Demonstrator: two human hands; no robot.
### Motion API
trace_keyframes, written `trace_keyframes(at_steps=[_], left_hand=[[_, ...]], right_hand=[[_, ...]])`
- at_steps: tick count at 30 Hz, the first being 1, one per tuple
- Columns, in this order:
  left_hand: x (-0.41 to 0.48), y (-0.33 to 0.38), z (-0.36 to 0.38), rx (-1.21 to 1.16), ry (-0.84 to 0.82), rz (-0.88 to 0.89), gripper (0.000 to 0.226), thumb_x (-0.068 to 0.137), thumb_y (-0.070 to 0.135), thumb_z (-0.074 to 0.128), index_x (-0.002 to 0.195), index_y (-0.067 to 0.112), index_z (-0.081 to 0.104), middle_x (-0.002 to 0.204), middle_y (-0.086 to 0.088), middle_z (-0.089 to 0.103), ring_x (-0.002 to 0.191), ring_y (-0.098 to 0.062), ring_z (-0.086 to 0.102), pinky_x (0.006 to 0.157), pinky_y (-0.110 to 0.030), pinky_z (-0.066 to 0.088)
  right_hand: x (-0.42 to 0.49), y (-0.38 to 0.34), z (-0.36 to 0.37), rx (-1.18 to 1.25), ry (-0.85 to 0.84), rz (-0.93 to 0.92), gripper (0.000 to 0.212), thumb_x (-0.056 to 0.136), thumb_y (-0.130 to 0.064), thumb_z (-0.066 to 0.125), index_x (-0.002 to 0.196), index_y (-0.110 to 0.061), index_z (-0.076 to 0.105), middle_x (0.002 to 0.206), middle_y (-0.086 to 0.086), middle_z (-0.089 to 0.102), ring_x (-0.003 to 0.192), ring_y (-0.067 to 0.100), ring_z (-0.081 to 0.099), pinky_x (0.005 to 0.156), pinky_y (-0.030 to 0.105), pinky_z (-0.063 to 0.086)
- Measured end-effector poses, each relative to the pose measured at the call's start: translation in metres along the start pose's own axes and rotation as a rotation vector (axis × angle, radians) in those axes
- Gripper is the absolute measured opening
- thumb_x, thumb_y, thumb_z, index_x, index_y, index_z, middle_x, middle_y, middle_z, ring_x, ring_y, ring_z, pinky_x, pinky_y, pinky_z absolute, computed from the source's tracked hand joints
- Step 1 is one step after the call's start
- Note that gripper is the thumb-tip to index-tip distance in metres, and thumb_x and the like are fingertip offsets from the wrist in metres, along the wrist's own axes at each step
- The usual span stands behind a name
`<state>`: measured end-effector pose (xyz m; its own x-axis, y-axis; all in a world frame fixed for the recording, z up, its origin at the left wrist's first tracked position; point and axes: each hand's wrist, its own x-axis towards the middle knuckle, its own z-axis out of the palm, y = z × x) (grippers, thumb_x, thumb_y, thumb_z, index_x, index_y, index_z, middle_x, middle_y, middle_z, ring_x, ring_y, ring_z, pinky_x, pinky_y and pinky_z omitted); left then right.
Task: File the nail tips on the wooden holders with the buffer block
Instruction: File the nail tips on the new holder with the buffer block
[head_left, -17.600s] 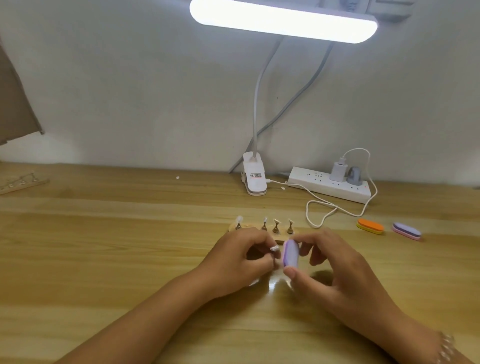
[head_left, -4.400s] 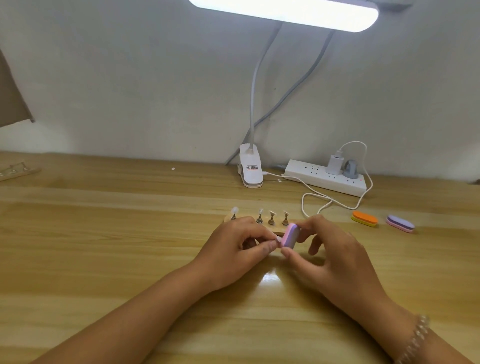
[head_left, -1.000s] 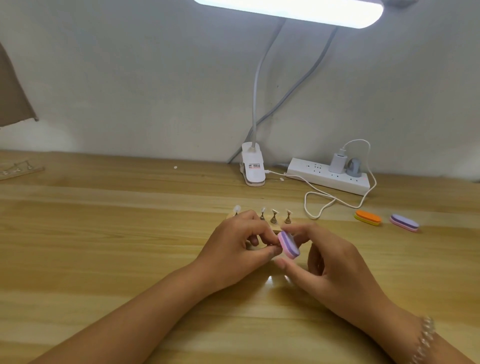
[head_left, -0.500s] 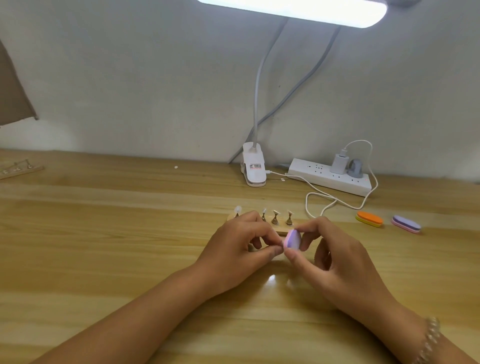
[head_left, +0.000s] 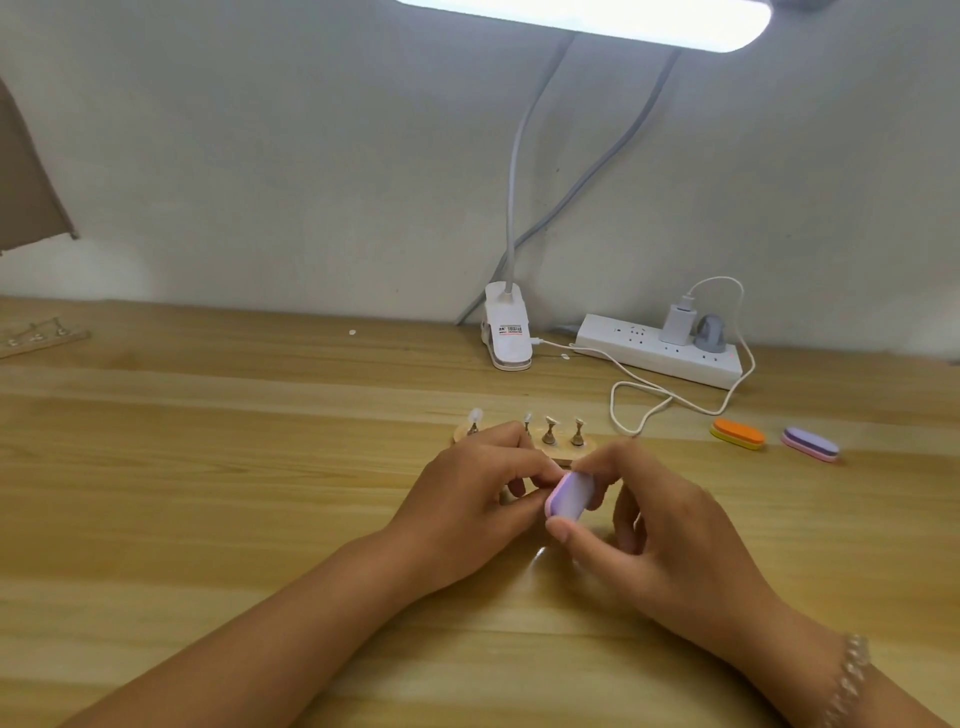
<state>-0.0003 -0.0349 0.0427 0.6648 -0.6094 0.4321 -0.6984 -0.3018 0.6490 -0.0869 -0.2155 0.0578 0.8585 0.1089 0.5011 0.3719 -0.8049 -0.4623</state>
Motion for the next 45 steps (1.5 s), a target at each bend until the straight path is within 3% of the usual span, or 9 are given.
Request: trace_keyframes(at_steps=[3,10,17,22,26,31,36,42,45], left_hand=[[0.001,0.001,0.0,0.026,0.016,0.005,0.011,0.089,0.023,0.071,0.098,0.028,0.077,0.087,0.013,0.056,0.074,-0.004,0.057,0.064,-0.018,0.04],[0.001,0.0,0.0,0.014,0.005,0.027,0.012,0.091,0.022,0.07,0.1,0.026,0.077,0.087,0.017,0.054,0.075,-0.003,0.057,0.065,-0.023,0.045],[0.002,0.002,0.002,-0.015,0.044,0.021,0.011,0.095,0.027,0.065,0.101,0.028,0.075,0.083,0.021,0.055,0.077,-0.007,0.058,0.071,-0.024,0.045],[0.003,0.001,0.002,0.041,-0.001,0.037,0.021,0.098,0.028,0.055,0.109,0.022,0.072,0.086,0.016,0.055,0.08,-0.005,0.054,0.073,-0.035,0.047],[0.001,0.001,0.003,0.079,-0.015,0.034,0.02,0.098,0.03,0.056,0.108,0.024,0.072,0.093,0.012,0.059,0.085,-0.008,0.056,0.075,-0.041,0.049],[0.0,0.003,0.002,0.126,-0.071,0.033,0.03,0.094,0.029,0.05,0.115,0.025,0.071,0.101,0.01,0.062,0.095,-0.011,0.057,0.077,-0.042,0.05],[0.001,0.003,0.002,0.092,-0.046,0.002,0.029,0.094,0.035,0.049,0.107,0.022,0.072,0.097,0.008,0.062,0.087,-0.012,0.057,0.075,-0.044,0.049],[0.001,0.003,0.002,0.091,-0.08,-0.001,0.031,0.094,0.032,0.049,0.112,0.025,0.072,0.094,0.015,0.059,0.089,-0.009,0.057,0.076,-0.043,0.049],[0.0,0.004,0.002,0.086,-0.063,0.005,0.028,0.094,0.036,0.049,0.107,0.026,0.072,0.088,0.02,0.053,0.081,-0.006,0.053,0.072,-0.04,0.049]], right_hand=[[0.005,0.007,-0.001,0.1,0.039,0.102,0.031,0.078,-0.054,0.066,0.094,-0.03,0.055,0.088,-0.015,0.065,0.056,0.017,0.058,0.054,0.041,0.05],[-0.002,-0.001,0.002,-0.074,-0.005,-0.026,0.031,0.078,-0.058,0.061,0.095,-0.034,0.053,0.085,-0.019,0.058,0.057,0.01,0.053,0.049,0.023,0.041],[0.009,0.016,-0.006,0.221,0.213,0.251,0.032,0.079,-0.048,0.067,0.098,-0.026,0.053,0.088,-0.017,0.065,0.053,0.016,0.053,0.055,0.034,0.045],[-0.001,0.001,0.003,-0.008,0.029,0.014,0.034,0.078,-0.051,0.061,0.104,-0.035,0.043,0.096,-0.024,0.061,0.054,0.011,0.056,0.052,0.023,0.044],[0.003,0.005,0.0,-0.027,0.085,0.086,0.037,0.077,-0.044,0.066,0.105,-0.031,0.047,0.097,-0.028,0.058,0.052,0.013,0.054,0.054,0.034,0.048],[-0.002,-0.007,0.001,-0.154,-0.014,-0.063,0.034,0.074,-0.051,0.062,0.101,-0.033,0.048,0.087,-0.042,0.049,0.047,-0.003,0.045,0.048,0.007,0.03],[0.002,0.005,-0.002,-0.045,0.053,0.059,0.032,0.076,-0.053,0.063,0.098,-0.035,0.048,0.085,-0.021,0.06,0.056,0.009,0.055,0.052,0.025,0.041],[-0.002,-0.003,0.001,-0.127,-0.004,-0.053,0.032,0.075,-0.053,0.063,0.099,-0.035,0.051,0.085,-0.031,0.054,0.051,-0.001,0.049,0.05,0.009,0.036],[0.004,0.006,-0.001,-0.037,0.094,0.066,0.029,0.079,-0.05,0.064,0.099,-0.032,0.055,0.088,-0.019,0.062,0.054,0.011,0.053,0.055,0.033,0.048]])
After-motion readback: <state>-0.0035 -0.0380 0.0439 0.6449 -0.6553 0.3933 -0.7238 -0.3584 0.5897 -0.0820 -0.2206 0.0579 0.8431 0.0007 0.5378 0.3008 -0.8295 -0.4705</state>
